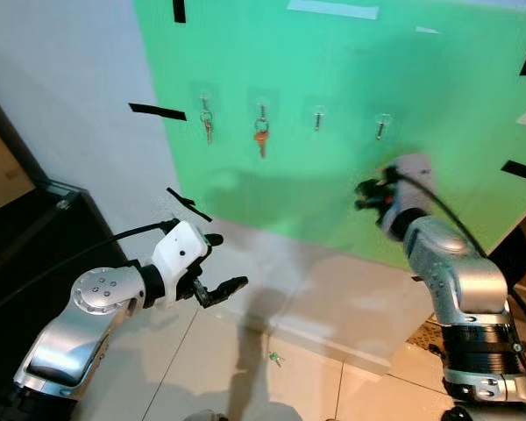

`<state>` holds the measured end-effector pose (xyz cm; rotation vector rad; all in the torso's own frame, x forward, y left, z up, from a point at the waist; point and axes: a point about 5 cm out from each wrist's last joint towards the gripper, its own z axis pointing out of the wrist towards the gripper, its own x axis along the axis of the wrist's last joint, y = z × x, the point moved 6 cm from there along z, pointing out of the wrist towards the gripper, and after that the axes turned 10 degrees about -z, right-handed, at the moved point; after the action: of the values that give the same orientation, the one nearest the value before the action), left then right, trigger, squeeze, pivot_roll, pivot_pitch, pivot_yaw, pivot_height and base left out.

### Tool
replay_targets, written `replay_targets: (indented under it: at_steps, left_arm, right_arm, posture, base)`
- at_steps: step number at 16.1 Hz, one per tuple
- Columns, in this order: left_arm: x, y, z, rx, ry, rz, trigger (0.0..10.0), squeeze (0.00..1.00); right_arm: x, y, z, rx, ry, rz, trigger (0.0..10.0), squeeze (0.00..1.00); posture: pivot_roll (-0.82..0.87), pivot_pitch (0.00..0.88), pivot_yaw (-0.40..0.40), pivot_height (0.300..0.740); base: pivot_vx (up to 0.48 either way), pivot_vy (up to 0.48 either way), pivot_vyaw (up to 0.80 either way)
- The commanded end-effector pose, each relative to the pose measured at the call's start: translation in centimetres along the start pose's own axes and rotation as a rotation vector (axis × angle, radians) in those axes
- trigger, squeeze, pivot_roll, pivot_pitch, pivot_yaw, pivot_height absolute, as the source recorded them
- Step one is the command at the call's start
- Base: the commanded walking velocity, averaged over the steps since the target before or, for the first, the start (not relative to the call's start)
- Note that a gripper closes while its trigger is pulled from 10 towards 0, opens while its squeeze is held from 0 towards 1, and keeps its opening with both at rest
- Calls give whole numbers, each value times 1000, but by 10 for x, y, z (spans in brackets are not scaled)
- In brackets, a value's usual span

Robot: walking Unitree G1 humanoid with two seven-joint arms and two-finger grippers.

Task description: Hang keys on a hook

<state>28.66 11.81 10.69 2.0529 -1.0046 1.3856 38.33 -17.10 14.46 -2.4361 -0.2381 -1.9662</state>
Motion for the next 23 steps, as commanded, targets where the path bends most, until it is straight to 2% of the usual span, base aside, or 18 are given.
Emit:
replay_targets:
  at_steps: [1, 4, 6, 11, 12, 15, 17, 19, 21, 22, 23]
  left_arm:
    - [3, 1, -1, 4, 9, 17, 10000, 165]
    - [3, 1, 1, 3, 12, 24, 10000, 165]
    - [3, 1, 1, 4, 14, 26, 10000, 165]
    - [4, 0, 2, 14, 22, 27, 10000, 169]
    - [5, -1, 2, 17, 27, 30, 10000, 169]
    - [7, -2, 3, 21, 35, 33, 10000, 169]
    - [7, -2, 3, 22, 37, 33, 10000, 169]
    - [8, -2, 3, 26, 40, 32, 10000, 169]
    - [8, -3, 2, 29, 42, 32, 10000, 169]
    - [8, -3, 2, 30, 42, 32, 10000, 169]
    - [8, -3, 2, 30, 42, 32, 10000, 169]
  right_arm:
    - [12, 12, 1, -59, 50, 51, 10000, 0]
    - [32, 32, -2, -178, 153, 86, 10000, 0]
    - [42, 36, -3, -203, 197, 111, 10000, 0]
    - [77, 29, -8, -251, 363, 75, 10000, 0]
    - [89, 22, -10, -250, 418, 31, 10000, 0]
    - [94, 16, -11, -245, 444, -26, 10000, 0]
    - [89, 8, -9, -223, 437, -104, 10000, 0]
    - [82, -3, -9, -230, 436, -340, 10000, 0]
    - [78, -11, -8, -227, 444, -512, 10000, 0]
    - [76, -13, -9, -233, 445, -580, 10000, 0]
    - [75, -13, -9, -237, 446, -602, 10000, 0]
  posture:
    - [-64, 0, 15, 740]
    - [-65, 0, 14, 740]
    - [-63, 0, 11, 740]
    - [-56, 0, 4, 740]
    - [-57, 0, 5, 740]
    - [-58, 0, 5, 740]
    - [-56, 0, 4, 740]
    - [-54, 0, 2, 740]
    - [-53, 0, 3, 740]
    - [-53, 0, 3, 740]
    - [-52, 0, 4, 740]
  base:
    - [0, 0, 0]
    - [0, 0, 0]
    - [0, 0, 0]
    - [0, 0, 0]
    - [0, 0, 0]
    - [0, 0, 0]
    - [0, 0, 0]
    - [0, 0, 0]
    - [0, 0, 0]
    - [0, 0, 0]
    - [0, 0, 0]
